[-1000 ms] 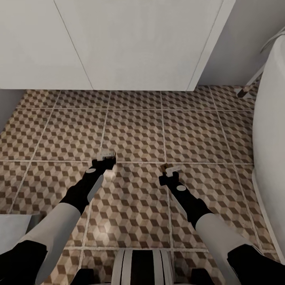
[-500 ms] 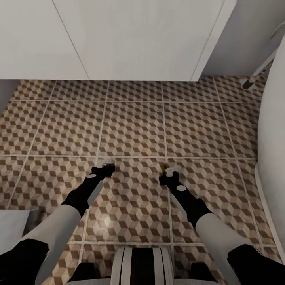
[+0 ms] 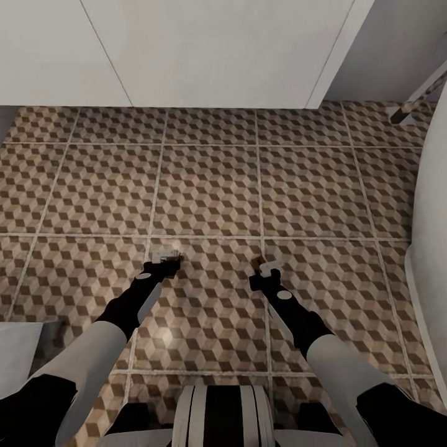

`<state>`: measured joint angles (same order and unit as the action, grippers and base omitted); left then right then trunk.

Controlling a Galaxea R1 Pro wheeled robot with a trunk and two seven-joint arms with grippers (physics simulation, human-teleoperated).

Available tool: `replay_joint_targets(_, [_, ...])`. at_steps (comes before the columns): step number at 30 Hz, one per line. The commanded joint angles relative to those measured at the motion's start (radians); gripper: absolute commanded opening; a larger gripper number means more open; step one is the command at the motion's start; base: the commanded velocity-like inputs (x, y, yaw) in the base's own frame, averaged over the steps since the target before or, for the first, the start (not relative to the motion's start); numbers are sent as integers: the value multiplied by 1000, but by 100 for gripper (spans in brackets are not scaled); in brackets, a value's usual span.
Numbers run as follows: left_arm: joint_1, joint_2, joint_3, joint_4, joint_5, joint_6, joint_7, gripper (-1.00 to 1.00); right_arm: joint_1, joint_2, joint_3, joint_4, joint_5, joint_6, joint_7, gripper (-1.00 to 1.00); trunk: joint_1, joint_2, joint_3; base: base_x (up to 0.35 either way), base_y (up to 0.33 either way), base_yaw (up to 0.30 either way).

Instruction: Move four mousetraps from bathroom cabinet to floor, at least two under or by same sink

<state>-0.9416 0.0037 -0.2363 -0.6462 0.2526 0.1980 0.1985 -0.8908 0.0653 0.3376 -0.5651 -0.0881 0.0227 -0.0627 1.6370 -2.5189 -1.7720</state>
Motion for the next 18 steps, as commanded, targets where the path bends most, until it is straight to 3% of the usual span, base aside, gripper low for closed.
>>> replay_joint_targets(1, [0, 1, -5, -2, 6, 5, 10, -100, 0, -1, 6, -1, -12, 0, -3, -100, 0, 0, -1, 0, 0, 0])
replay_joint_targets(3, [0, 0, -6, -3, 6, 5, 11, -100, 0, -1, 6, -1, -12, -17, -2, -100, 0, 0, -1, 0, 0, 0])
replay_joint_targets(8, [0, -2, -11, -22, 4, 3, 13, -100, 0, 0, 7, 0, -8, -151, -2, -100, 0, 0, -1, 0, 0, 0])
replay_joint_targets(12, [0, -1, -17, -99, 4, -32, 12, -100, 0, 5, 9, -2, 1, -190, -5, -100, 0, 0, -1, 0, 0, 0])
replay_joint_targets(18, [0, 0, -96, -131, 4, -52, 13, -100, 0, 4, 9, -2, 8, -206, -6, -100, 0, 0, -1, 0, 0, 0])
